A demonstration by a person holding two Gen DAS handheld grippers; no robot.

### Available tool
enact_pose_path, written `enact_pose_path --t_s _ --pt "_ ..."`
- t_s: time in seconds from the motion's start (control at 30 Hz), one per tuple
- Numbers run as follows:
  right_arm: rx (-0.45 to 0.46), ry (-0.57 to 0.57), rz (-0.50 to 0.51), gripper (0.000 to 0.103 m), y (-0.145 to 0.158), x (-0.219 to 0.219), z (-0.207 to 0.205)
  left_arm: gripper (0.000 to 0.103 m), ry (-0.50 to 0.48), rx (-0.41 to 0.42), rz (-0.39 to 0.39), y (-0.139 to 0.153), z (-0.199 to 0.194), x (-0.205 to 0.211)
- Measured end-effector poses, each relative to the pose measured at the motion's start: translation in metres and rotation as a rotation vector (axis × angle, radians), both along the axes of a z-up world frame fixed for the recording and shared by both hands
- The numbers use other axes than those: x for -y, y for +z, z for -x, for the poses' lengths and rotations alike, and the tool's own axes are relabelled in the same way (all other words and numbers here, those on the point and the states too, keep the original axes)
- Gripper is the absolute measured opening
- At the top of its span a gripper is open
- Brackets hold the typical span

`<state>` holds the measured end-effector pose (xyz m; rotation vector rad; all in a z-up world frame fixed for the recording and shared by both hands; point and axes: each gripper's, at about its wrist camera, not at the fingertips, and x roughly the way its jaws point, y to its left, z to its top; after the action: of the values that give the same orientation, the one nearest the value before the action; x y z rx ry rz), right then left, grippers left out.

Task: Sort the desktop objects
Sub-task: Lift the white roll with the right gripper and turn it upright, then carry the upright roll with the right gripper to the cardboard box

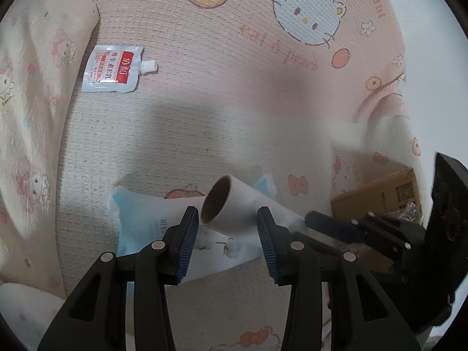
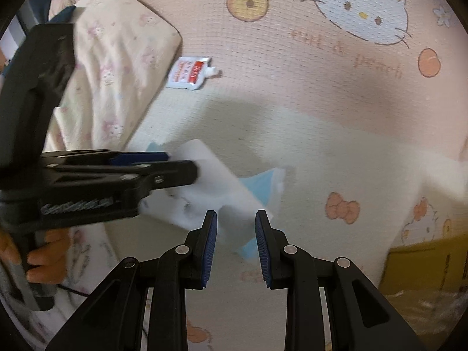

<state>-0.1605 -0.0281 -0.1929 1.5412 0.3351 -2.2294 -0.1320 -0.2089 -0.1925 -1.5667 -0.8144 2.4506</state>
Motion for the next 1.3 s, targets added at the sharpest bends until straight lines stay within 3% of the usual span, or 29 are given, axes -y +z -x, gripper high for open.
enact_pose_path --t_s 0.13,0.33,0.53,0.67,0.8,1.3 --pt "0.019 0.064 0.014 0.025 -0.004 0.005 0.007 0.045 0.018 0.004 -0.02 0.001 -0.004 0.004" --pt "0.022 0.128 0.0 0.025 -0.005 0.014 0.005 0.047 0.02 0.015 -0.124 -0.004 -0.01 0.006" --pt "0.033 0.121 0.021 0.026 -0.007 0.02 0.003 0.05 0.013 0.032 -0.123 -0.01 -0.001 0.001" --pt "0.049 0.1 0.022 0.035 -0.011 0.02 0.005 0.05 0.009 0.044 -0.118 -0.014 0.004 -0.003" --pt "0.044 0.101 0.02 0.039 -0.016 0.023 0.006 0.05 0.019 0.049 -0.163 -0.021 0.007 -0.003" --pt "0.057 0.046 0.09 0.042 -0.018 0.019 0.01 0.05 0.051 0.036 -0.233 -0.034 0.015 -0.003"
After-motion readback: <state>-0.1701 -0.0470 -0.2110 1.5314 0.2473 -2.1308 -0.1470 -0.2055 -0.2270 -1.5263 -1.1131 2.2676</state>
